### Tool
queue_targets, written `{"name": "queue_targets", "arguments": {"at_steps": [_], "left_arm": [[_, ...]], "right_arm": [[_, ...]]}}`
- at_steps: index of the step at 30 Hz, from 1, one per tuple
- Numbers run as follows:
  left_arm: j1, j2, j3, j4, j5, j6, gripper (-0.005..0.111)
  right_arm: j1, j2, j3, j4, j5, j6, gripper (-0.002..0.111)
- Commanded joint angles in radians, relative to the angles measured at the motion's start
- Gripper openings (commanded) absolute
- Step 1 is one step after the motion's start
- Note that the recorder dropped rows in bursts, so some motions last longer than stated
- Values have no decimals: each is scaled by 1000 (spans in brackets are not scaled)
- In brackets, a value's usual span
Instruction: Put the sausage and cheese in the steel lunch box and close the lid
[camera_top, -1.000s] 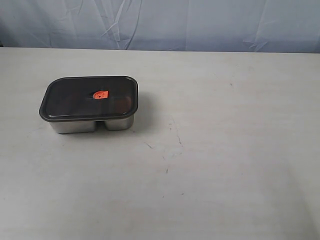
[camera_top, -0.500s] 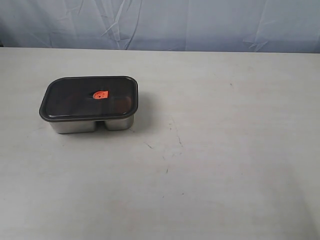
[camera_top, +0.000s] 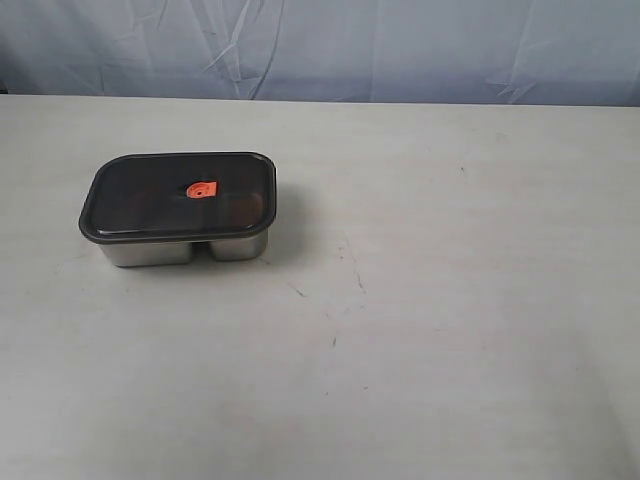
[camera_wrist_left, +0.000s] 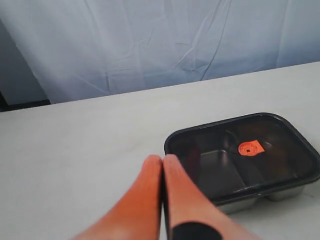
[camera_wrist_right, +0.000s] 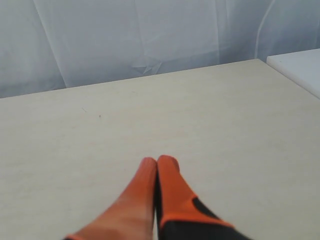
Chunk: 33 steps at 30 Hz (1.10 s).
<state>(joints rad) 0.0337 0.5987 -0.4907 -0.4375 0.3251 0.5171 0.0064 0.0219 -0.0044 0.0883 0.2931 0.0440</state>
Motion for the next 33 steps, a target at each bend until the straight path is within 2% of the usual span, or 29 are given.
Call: {"name": "queue_targets", "arguments": {"at_steps": [1,6,9,18,23,33], "left_arm": [[3,-180,127,107,-2,-213,0],[23,-338,214,160,100,-337,0],[61,-429,251,169,162,-383,0],[171,-588,327,171,160,-419,0],[183,-599,389,217,167,-517,0],[183,-599,468,226,176,-580,0]], "right_arm": [[-6,-6,4,-10,-9,0,-1],[-6,-6,4,-10,-9,0,-1],[-6,-6,4,-10,-16,0,-1],[-6,-6,4,-10,-16,0,-1],[-6,-6,4,-10,-16,0,-1],[-6,-6,4,-10,-16,0,-1]]}}
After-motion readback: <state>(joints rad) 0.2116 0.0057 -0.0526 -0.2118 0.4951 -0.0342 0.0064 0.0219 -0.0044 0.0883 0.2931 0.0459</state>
